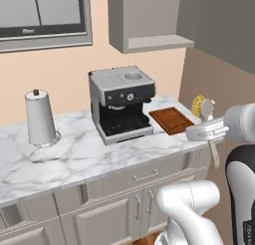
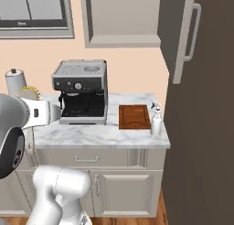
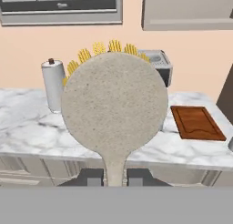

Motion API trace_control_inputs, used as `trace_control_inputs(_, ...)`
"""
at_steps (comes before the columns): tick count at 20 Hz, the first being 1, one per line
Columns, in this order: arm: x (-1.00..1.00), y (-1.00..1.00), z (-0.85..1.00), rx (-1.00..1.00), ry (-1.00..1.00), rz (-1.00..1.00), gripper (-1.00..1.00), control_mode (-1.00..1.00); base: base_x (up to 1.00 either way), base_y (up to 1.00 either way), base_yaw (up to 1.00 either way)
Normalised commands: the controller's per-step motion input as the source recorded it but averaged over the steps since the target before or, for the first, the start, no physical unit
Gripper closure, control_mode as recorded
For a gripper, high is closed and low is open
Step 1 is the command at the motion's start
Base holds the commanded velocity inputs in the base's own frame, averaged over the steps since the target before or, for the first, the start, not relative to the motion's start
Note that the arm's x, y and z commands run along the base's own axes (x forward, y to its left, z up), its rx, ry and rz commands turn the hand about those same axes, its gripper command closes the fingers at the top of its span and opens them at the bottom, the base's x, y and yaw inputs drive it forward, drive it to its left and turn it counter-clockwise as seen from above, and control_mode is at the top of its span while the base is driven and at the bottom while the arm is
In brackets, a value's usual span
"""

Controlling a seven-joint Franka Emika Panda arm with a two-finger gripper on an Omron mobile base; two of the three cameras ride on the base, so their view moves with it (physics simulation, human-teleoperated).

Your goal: Grab the spray bottle from the cabinet, then place it next to the cutting board for sanitizing. Then grab the dish brush from the countertop next to the sink and place it next to the cutting board.

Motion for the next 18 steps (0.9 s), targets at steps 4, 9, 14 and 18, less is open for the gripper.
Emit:
trace_control_inputs(4,0.00,0.00,0.00,0.00,0.00,0.00,1.00,1.00,0.61,-0.17,0.02)
trace_control_inputs(9,0.00,0.00,0.00,0.00,0.00,0.00,1.00,1.00,0.85,0.00,0.00)
trace_control_inputs(14,0.00,0.00,0.00,0.00,0.00,0.00,1.00,1.00,0.66,-0.37,0.00)
trace_control_inputs(18,0.00,0.00,0.00,0.00,0.00,0.00,1.00,1.00,-0.04,-0.32,0.08)
